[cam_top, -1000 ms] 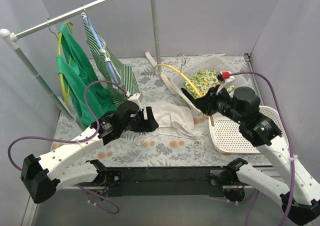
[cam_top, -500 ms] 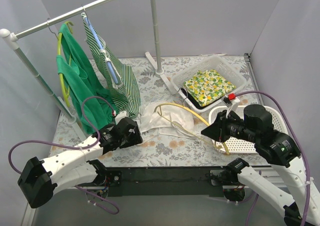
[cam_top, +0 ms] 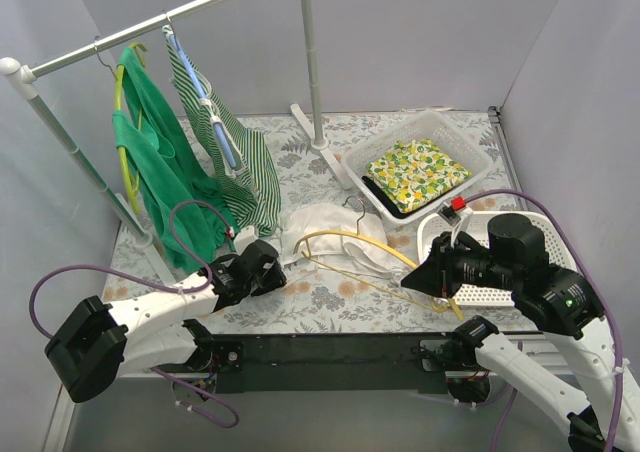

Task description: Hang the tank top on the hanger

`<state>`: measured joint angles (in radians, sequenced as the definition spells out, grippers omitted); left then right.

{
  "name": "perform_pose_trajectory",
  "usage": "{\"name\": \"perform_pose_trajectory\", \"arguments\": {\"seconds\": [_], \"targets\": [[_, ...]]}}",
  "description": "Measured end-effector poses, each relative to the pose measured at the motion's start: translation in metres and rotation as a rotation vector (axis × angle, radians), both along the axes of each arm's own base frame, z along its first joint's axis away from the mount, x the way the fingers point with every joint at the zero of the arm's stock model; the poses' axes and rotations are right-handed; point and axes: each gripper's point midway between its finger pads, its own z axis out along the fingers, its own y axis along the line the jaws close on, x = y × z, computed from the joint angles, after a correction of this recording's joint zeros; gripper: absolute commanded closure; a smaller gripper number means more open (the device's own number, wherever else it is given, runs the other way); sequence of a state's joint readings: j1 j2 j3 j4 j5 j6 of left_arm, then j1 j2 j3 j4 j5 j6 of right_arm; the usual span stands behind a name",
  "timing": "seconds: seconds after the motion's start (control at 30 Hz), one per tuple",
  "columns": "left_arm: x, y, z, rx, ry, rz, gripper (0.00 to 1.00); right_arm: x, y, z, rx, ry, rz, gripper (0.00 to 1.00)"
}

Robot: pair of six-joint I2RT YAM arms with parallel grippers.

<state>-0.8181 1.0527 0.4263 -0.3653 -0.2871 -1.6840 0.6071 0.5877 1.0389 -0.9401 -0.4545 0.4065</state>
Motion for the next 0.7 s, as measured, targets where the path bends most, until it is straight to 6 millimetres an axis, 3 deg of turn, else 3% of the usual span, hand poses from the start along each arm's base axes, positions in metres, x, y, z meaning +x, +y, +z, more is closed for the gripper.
{"name": "perform_pose_trajectory", "arguments": {"seconds": [0.2, 0.5, 0.7], "targets": [[0.009, -0.005, 0.003, -0.01, -0.04, -0.003, 0.96, -0.001, -0.001, -0.012, -0.016, 0.012, 0.01, 0.99], [0.021, -0.011, 0.027, -0.003, -0.091, -0.025, 0.98, 0.002, 0.006, -0.042, -0.036, 0.059, 0.033, 0.99], [0.027, -0.017, 0.043, 0.004, -0.119, -0.061, 0.99, 0.009, 0.013, -0.046, -0.012, 0.036, 0.044, 0.99]]}}
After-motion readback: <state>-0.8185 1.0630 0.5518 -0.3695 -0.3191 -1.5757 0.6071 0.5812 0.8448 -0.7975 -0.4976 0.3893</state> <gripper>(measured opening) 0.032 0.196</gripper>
